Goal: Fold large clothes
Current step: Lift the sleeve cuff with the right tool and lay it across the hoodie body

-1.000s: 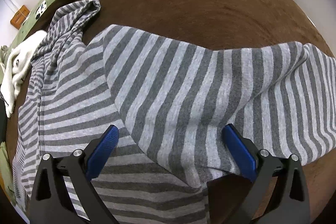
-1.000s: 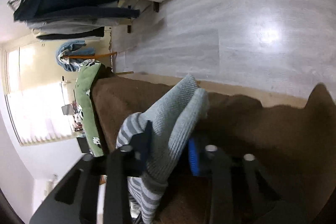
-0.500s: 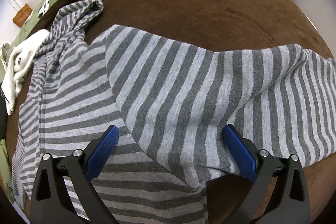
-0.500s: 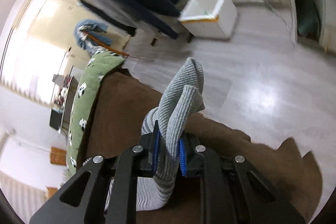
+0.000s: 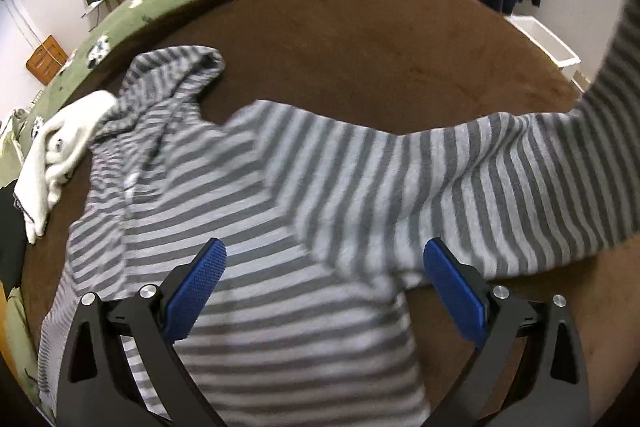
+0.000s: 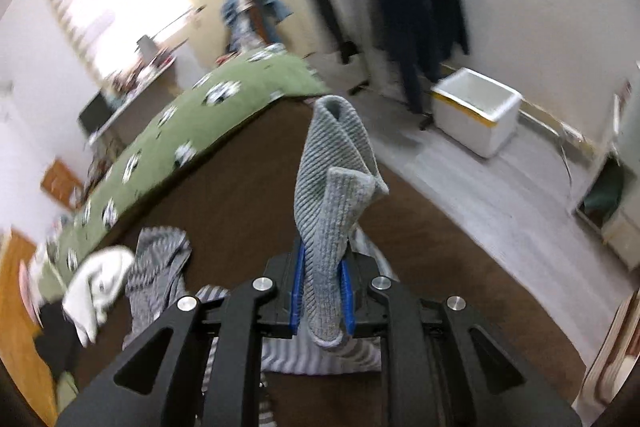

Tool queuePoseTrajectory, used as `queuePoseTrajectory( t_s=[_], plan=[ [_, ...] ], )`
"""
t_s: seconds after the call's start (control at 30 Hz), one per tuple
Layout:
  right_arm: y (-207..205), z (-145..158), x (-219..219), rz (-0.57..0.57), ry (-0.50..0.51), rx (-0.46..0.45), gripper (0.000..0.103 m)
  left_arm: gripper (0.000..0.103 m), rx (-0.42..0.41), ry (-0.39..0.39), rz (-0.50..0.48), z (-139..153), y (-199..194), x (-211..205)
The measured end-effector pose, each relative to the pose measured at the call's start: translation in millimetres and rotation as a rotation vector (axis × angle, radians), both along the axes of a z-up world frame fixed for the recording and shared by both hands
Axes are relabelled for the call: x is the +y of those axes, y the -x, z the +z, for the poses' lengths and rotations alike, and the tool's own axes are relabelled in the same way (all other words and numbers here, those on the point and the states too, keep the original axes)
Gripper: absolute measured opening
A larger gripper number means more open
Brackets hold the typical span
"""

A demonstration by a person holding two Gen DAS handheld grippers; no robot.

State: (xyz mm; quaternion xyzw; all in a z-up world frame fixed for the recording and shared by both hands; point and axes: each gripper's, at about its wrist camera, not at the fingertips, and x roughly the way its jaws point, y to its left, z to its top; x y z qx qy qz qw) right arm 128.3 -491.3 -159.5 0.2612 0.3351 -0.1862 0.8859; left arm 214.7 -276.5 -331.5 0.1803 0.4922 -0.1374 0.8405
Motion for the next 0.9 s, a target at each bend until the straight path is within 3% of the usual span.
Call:
queuePoseTrajectory(
  t_s=[0.2,0.4,0.57,0.67,0.83,0.9],
  plan=[
    [-59,-23,105,0.135,0.102,0.063,0.016,0.097,-0.033,0.015,0.073,27,16,84],
    [-129,-112,193,0.273,0.203,0.225,0.014,0.097,-0.051,-0.01,0.248,19,24,188],
    [-158,-189,227,0.307,0.182,0.358,0.014,0.097,-0.029,-0.024,0.363,4,34,246],
    [-163,-216,240,0.324,0.169,0.416,0.02,0.097,-0.008,-0.019,0.408,-4,40,267],
    [-163,-214,253,0.387,0.151,0.39,0.065,0.097,-0.001,-0.009,0.42,-5,49,282],
    [-158,-202,256,0.402,0.113,0.363,0.065,0.097,-0.002,-0.002,0.42,0,48,283]
  ],
)
